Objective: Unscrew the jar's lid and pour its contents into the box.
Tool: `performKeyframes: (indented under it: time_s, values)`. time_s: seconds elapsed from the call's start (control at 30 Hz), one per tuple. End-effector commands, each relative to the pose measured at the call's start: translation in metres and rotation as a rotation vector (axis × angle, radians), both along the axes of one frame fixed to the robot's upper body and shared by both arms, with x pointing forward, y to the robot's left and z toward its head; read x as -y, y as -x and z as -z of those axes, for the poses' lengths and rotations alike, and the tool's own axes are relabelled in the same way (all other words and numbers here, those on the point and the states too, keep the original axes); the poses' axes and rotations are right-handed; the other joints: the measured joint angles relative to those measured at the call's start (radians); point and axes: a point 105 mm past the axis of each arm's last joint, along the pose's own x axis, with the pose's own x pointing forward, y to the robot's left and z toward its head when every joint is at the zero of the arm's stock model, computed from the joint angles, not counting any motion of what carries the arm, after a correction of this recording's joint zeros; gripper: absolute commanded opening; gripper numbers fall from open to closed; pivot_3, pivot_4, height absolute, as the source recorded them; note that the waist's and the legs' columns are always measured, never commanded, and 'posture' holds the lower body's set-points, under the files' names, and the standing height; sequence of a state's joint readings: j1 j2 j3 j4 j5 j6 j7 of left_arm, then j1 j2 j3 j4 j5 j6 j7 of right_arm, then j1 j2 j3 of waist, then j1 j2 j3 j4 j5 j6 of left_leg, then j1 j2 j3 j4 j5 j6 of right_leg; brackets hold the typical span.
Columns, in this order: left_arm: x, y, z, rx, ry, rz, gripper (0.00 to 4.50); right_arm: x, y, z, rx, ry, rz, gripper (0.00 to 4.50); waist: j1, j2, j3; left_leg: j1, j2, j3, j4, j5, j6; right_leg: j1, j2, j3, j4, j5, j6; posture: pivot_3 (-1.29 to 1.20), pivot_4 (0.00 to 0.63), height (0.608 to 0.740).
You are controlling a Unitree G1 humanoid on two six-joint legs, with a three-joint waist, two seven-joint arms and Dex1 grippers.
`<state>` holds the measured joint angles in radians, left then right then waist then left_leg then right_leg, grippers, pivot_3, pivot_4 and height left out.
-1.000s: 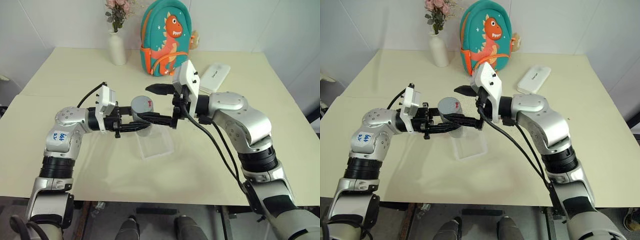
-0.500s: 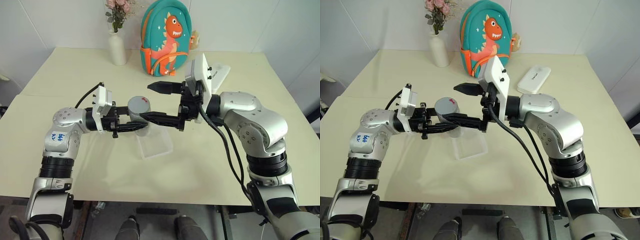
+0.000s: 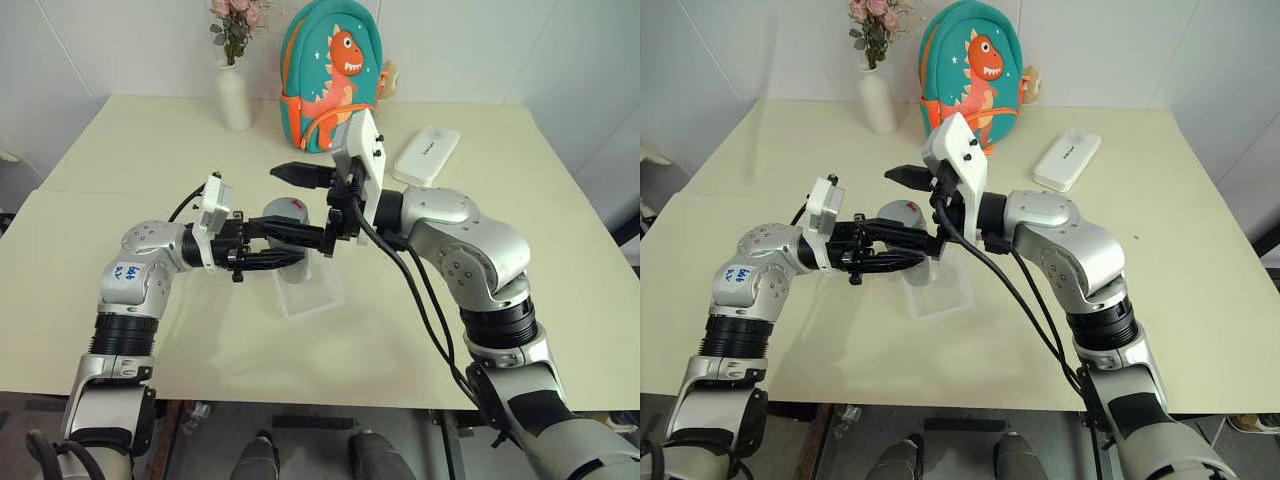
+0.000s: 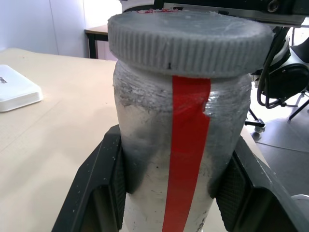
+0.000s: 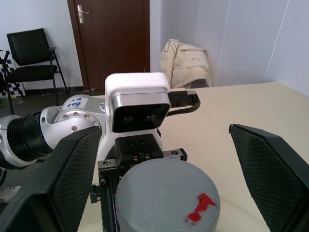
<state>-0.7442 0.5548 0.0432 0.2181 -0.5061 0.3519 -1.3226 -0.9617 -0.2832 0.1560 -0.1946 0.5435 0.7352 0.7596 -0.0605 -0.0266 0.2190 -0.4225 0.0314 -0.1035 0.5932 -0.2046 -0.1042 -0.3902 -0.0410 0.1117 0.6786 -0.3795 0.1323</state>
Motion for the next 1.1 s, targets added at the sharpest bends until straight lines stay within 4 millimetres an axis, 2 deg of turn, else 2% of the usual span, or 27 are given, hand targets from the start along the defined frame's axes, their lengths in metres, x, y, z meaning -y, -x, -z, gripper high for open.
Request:
performKeyframes:
  time_s: [0.03,0.5,0.8,1.1]
  values:
    - [0.000,0.003,-0.014,0.059,-0.004,0.013,1.99,-0.008,0.007,-0.005,0.061,0.009,-0.026,4.45,0.000,0.000,0.000,0.000,0.000,0.000,0.000,0.000,0.000,0.000,0.000,0.000,0.000,0.000,0.000,0.00,0.150,0.740]
    - [0.001,0.005,-0.011,0.076,-0.019,0.016,1.99,-0.012,-0.008,-0.006,0.059,-0.009,0.029,4.45,0.000,0.000,0.000,0.000,0.000,0.000,0.000,0.000,0.000,0.000,0.000,0.000,0.000,0.000,0.000,0.00,0.150,0.740]
    - [-0.001,0.002,-0.011,0.082,-0.016,-0.004,1.99,0.004,-0.018,-0.007,0.071,0.006,0.103,4.45,0.000,0.000,0.000,0.000,0.000,0.000,0.000,0.000,0.000,0.000,0.000,0.000,0.000,0.000,0.000,0.00,0.150,0.740]
    - [-0.003,0.000,-0.011,0.088,-0.008,-0.021,1.99,0.029,-0.022,-0.005,0.071,0.035,0.187,4.45,0.000,0.000,0.000,0.000,0.000,0.000,0.000,0.000,0.000,0.000,0.000,0.000,0.000,0.000,0.000,0.00,0.150,0.740]
